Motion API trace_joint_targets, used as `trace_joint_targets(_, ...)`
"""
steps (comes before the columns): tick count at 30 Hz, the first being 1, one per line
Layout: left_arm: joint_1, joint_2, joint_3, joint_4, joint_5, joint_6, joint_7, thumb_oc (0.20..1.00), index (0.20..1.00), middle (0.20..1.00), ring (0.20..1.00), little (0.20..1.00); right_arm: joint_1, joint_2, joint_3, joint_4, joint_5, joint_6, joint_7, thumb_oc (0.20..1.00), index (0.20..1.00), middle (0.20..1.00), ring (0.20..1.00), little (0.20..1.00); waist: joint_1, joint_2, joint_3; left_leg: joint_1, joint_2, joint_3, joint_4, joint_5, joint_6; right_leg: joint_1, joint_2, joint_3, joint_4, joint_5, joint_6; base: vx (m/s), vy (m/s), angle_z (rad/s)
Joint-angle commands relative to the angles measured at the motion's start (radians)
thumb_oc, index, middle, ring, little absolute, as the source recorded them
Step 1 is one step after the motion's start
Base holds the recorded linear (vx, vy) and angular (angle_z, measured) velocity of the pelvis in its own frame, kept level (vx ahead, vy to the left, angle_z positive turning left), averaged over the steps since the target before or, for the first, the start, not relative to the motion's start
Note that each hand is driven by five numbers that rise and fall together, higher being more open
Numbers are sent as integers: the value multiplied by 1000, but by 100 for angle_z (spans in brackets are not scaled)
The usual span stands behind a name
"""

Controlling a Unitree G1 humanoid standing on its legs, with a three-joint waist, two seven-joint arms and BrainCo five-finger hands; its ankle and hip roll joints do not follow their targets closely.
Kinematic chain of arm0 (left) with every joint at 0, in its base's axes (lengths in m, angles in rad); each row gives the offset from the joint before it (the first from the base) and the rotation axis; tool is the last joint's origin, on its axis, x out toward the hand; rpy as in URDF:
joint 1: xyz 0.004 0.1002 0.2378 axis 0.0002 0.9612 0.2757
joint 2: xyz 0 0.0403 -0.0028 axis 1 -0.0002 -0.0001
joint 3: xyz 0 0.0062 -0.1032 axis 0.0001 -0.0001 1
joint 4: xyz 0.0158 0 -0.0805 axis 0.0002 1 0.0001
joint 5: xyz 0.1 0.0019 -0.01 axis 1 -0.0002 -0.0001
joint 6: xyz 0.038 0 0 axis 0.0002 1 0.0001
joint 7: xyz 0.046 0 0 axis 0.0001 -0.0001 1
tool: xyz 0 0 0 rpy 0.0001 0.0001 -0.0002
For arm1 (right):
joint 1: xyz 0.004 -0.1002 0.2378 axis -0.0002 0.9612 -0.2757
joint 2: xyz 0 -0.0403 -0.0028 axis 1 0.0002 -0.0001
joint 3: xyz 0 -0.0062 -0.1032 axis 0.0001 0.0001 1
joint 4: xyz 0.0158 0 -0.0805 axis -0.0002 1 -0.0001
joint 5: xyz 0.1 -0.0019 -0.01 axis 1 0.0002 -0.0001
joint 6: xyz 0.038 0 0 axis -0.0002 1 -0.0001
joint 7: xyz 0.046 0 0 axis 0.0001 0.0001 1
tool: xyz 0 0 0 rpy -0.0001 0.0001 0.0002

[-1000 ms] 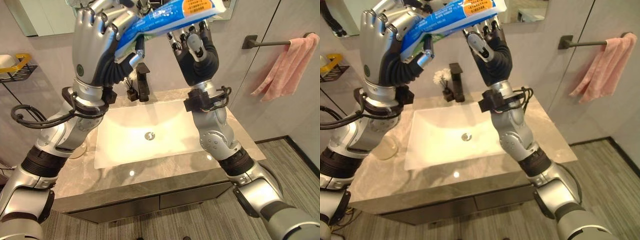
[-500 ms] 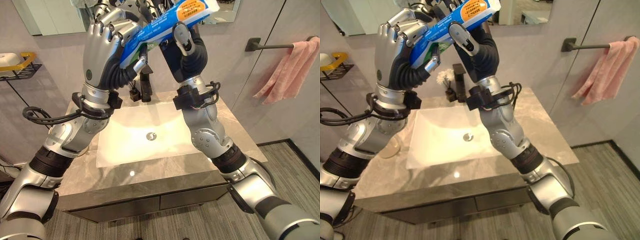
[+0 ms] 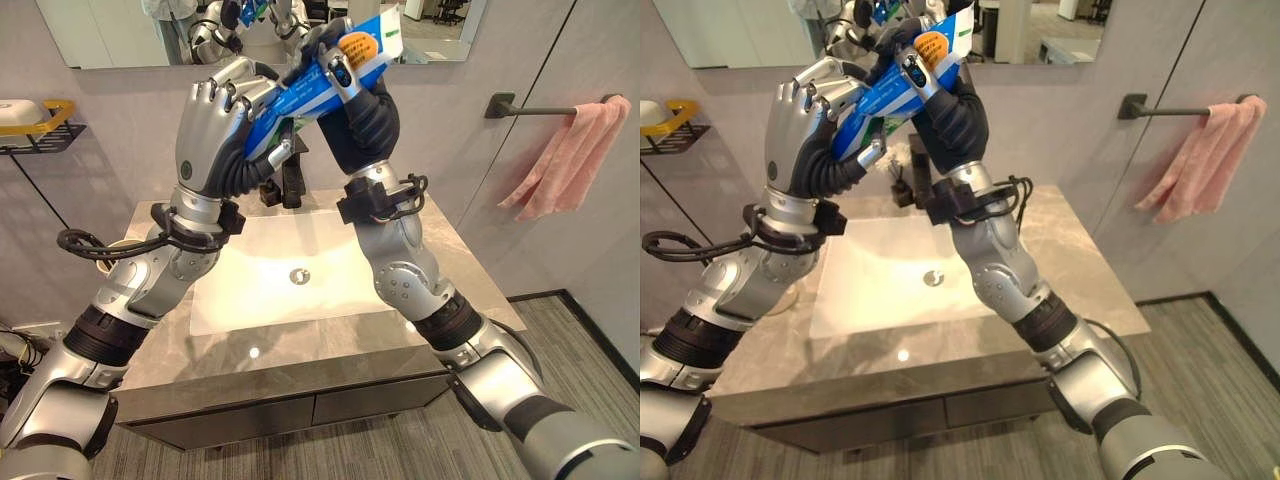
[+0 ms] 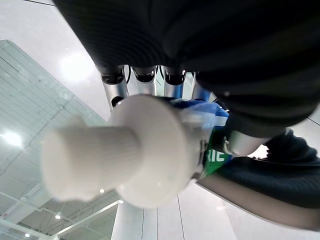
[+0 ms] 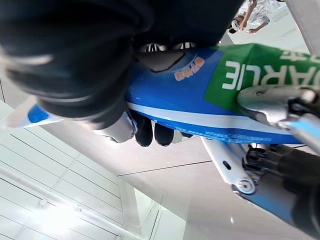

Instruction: Put brush and paste in cup on sink, flatten towel.

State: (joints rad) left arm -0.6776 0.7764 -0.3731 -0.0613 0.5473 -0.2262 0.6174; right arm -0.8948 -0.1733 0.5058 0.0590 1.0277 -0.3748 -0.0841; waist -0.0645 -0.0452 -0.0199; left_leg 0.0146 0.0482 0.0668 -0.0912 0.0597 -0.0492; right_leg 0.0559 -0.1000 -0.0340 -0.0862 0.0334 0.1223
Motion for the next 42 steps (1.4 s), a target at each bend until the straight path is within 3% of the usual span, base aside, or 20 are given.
trace_joint_targets(1, -61, 9, 58, 39, -57, 10, 11, 200, 200, 200, 200, 200, -47, -6, -49, -30, 9, -41, 5, 200, 200, 200, 200, 200, 43, -22, 5, 115, 22, 46, 4, -92, -23, -4, -31, -5, -1, 44, 23, 0, 0, 0)
trace_joint_targets(3, -56, 6, 63, 36, -57, 13, 14, 209, 209, 209, 209, 209, -44, 0, -55, -28, 8, -45, 1, 200, 200, 200, 200, 200, 44, -22, 6, 116, 21, 45, 4, -93, -22, -1, -31, -8, -1, 42, 23, 21, 1, 0)
trace_joint_targets(4, -51, 5, 68, 34, -57, 13, 14, 285, 285, 285, 285, 285, -42, 3, -59, -28, 5, -46, -2, 200, 200, 200, 200, 200, 45, -24, 8, 113, 19, 44, 4, -84, -21, -4, -32, -8, -1, 50, 21, 0, 0, 0)
trace_joint_targets(5, -42, 1, 76, 34, -58, 19, 18, 583, 583, 583, 583, 583, -35, 12, -67, -24, 5, -50, -11, 200, 200, 200, 200, 200, 47, -23, 7, 115, 18, 42, 4, -85, -20, 0, -32, -10, -1, 49, 21, 0, 0, 0)
trace_joint_targets(6, -42, 1, 76, 34, -58, 19, 18, 583, 583, 583, 583, 583, -34, 12, -67, -24, 5, -50, -11, 200, 200, 200, 200, 200, 46, -21, 5, 119, 19, 41, 4, -95, -20, 4, -32, -11, -1, 40, 23, 0, 0, 0)
trace_joint_targets(7, -33, -6, 82, 36, -54, 26, 24, 1000, 1000, 1000, 1000, 1000, -28, 19, -74, -24, 2, -56, -20, 200, 200, 200, 200, 200, 47, -22, 6, 114, 17, 41, 4, -85, -19, 1, -34, -12, -1, 48, 21, 0, 0, 0)
trace_joint_targets(20, 166, 25, 300, -160, -25, 16, 65, 1000, 1000, 1000, 1000, 1000, -9, 53, -161, -15, -56, -93, -96, 200, 200, 200, 200, 200, 97, -15, 3, 112, 9, 5, 4, -82, -16, 24, -46, -45, -1, 39, 12, -5, -3, 7)
trace_joint_targets(22, 295, 8, 407, -205, -65, -6, 89, 1000, 1000, 1000, 1000, 1000, -1, 42, -189, -18, -74, -100, -109, 200, 200, 200, 200, 200, 122, -19, 9, 104, 8, -10, 4, -77, -17, 27, -49, -57, -1, 39, 9, -18, -14, 6)
trace_joint_targets(24, 351, -4, 447, -218, -83, -12, 93, 1000, 1000, 1000, 1000, 1000, 5, 41, -193, -20, -78, -101, -115, 200, 200, 200, 200, 200, 127, -19, 9, 102, 8, -15, 4, -76, -17, 29, -50, -62, -1, 38, 8, -15, -10, 16)
trace_joint_targets(26, 557, -4, 567, -203, -113, -22, 93, 1000, 1000, 1000, 1000, 1000, 20, 18, -224, -21, -83, -108, -125, 200, 200, 200, 200, 200, 169, -22, 20, 90, 4, -37, 4, -70, -16, 31, -53, -79, -1, 37, 5, -25, -8, 24)
trace_joint_targets(28, 653, -9, 618, -180, -136, -18, 92, 1000, 1000, 1000, 1000, 1000, 18, 16, -228, -15, -84, -109, -129, 200, 200, 200, 200, 200, 187, -22, 25, 88, 3, -51, 4, -76, -17, 40, -54, -92, -1, 27, 6, 5, -7, 24)
trace_joint_targets(30, 736, -23, 629, -62, -176, 9, 86, 1000, 1000, 1000, 1000, 1000, 7, 7, -227, 2, -99, -102, -136, 200, 200, 200, 200, 200, 211, -24, 36, 78, 0, -63, 4, -69, -16, 38, -56, -105, -1, 30, 6, -22, -4, 29)
trace_joint_targets(33, 771, -21, 638, -24, -182, 7, 86, 1000, 1000, 1000, 1000, 1000, 3, 3, -222, 8, -105, -98, -137, 200, 200, 200, 200, 200, 220, -25, 38, 73, -1, -68, 4, -66, -16, 37, -57, -110, -1, 31, 7, -25, 3, 20)
trace_joint_targets(36, 903, -88, 616, 214, -266, 49, 28, 1000, 1000, 1000, 1000, 1000, -45, -45, -190, 30, -154, -50, -129, 200, 200, 200, 200, 200, 264, -42, 56, 52, -7, -86, 4, -60, -13, 30, -59, -129, -1, 34, 15, -36, 9, 19)
trace_joint_targets(37, 900, -88, 614, 217, -266, 47, 29, 1000, 1000, 1000, 1000, 1000, -46, -47, -190, 31, -155, -50, -130, 200, 200, 200, 200, 200, 264, -42, 56, 48, -8, -87, 4, -54, -12, 26, -60, -130, -1, 39, 15, -40, 14, 22)
trace_joint_targets(42, 811, -194, 415, 767, -397, 106, -53, 1000, 1000, 1000, 1000, 1000, -114, -101, -137, 38, -215, -16, -138, 200, 200, 200, 200, 200, 271, -67, 74, 5, -14, -113, 4, -34, -12, 7, -66, -155, -1, 50, 19, -62, 16, 16)
